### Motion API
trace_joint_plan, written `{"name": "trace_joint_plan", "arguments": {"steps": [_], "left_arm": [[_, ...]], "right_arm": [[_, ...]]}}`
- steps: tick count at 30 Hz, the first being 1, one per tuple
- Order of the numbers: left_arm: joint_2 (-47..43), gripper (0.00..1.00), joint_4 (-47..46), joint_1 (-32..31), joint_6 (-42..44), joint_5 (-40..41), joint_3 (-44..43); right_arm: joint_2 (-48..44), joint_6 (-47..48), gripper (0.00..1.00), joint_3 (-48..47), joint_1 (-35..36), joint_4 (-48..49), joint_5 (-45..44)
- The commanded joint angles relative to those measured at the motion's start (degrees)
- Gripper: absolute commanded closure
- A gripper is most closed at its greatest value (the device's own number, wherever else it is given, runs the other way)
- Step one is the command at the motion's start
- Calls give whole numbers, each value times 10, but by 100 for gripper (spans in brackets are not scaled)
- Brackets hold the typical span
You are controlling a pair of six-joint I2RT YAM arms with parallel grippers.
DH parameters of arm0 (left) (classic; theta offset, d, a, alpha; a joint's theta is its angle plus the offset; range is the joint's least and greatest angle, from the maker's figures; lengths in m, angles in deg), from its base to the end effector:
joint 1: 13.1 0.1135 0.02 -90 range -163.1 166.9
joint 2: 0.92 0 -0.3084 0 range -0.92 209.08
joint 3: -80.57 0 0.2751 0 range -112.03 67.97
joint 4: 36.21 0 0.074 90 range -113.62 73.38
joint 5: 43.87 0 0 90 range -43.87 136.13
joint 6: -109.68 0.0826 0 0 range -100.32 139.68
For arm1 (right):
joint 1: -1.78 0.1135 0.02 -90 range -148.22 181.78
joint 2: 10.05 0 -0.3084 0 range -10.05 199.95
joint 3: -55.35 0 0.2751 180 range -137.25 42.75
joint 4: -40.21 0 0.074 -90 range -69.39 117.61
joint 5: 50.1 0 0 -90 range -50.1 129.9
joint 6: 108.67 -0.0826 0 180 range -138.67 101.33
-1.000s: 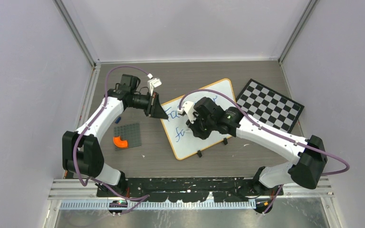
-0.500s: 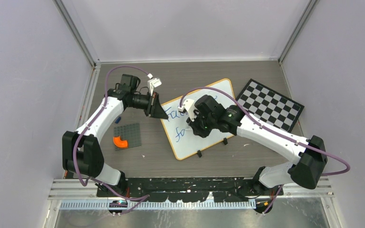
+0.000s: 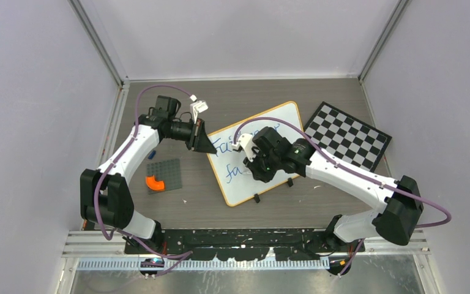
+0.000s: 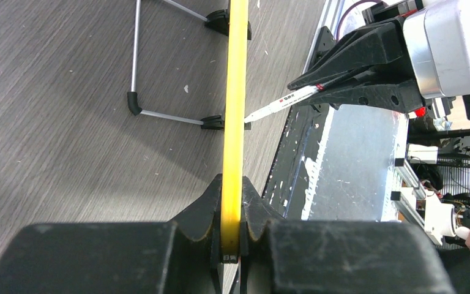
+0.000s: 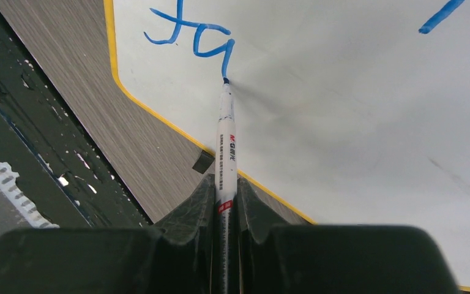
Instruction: Write a sentence on the whiteboard
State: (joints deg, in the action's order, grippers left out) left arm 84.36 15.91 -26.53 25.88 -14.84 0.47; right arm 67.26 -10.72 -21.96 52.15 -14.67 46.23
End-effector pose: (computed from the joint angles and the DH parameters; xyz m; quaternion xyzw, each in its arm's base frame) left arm 0.3044 -0.1469 0.3000 0.2817 0.7905 -0.5011 0.2114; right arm 0.1953 0.2501 0.2867 -0.4784 0.8232 0.1581 0.2618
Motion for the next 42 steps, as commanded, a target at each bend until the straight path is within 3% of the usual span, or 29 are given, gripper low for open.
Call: {"name": "trace_joint_plan", "arguments": {"steps": [1, 42], "left_arm": [[-1, 100, 16, -2, -12, -12, -20], [2, 100, 17, -2, -11, -12, -23]], "right_arm": [[-31, 11, 100, -25, -3, -10, 6], [-18, 15, 100, -30, -31, 9, -55]]}}
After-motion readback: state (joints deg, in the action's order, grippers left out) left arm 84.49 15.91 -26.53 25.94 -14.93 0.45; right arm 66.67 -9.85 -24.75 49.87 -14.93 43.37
